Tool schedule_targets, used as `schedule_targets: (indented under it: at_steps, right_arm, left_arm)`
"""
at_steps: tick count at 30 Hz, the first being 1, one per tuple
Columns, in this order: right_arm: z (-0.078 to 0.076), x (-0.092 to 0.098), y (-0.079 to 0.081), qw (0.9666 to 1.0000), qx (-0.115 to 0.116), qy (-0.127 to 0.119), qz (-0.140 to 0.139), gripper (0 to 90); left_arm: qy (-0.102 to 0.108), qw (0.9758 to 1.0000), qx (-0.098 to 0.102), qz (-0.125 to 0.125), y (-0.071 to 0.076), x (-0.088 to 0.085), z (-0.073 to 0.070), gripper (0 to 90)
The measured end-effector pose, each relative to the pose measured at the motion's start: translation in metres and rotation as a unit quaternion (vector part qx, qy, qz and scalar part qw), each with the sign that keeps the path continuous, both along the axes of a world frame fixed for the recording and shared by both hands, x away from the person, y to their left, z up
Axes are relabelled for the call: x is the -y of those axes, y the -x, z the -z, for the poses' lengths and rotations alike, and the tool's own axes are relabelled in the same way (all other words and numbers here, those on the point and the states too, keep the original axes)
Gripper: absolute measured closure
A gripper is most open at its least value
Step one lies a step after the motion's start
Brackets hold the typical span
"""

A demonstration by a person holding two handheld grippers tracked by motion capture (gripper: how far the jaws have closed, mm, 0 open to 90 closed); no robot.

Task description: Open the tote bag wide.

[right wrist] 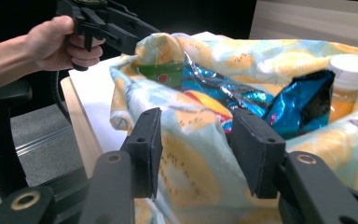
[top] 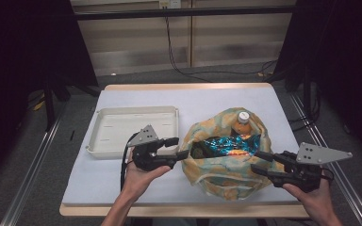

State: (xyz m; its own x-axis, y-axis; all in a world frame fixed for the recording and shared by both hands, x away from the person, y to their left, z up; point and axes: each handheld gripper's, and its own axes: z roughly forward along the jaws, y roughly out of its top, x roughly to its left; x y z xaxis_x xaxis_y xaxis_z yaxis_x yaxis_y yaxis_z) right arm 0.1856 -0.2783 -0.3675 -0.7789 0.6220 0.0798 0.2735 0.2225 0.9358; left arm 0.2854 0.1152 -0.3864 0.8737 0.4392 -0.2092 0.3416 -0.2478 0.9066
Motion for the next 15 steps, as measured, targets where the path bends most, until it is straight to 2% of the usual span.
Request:
schedule_targets:
  at_steps: [4, 5, 8, 10, 13, 15]
  right_arm:
    - [0.004, 0.003, 0.002, 1.0, -0.004, -0.002, 0.004, 54.9]
    - [0.005, 0.003, 0.003, 1.0, -0.005, -0.003, 0.005, 54.9]
    - [0.007, 0.004, 0.003, 1.0, -0.008, 0.0, 0.005, 55.0]
    - [0.009, 0.005, 0.003, 0.9999, -0.009, 0.001, 0.006, 55.0]
    - [0.01, 0.007, 0.004, 0.9999, -0.01, 0.004, 0.012, 55.0]
    - [0.011, 0.008, 0.005, 0.9998, -0.011, 0.01, 0.016, 54.9]
  left_arm:
    - [-0.019, 0.9996, -0.02, -0.001, -0.005, 0.001, 0.013, 35.6]
    - [-0.023, 0.9994, -0.026, 0.006, -0.006, 0.002, 0.015, 35.5]
    - [-0.021, 0.9985, -0.035, 0.035, -0.004, 0.009, 0.019, 46.1]
    - [-0.02, 0.9981, -0.04, 0.042, -0.004, 0.014, 0.02, 51.8]
    - [0.008, 0.997, -0.051, 0.058, -0.005, 0.015, 0.018, 61.1]
    - [0.038, 0.9938, -0.066, 0.082, -0.006, 0.018, 0.018, 65.1]
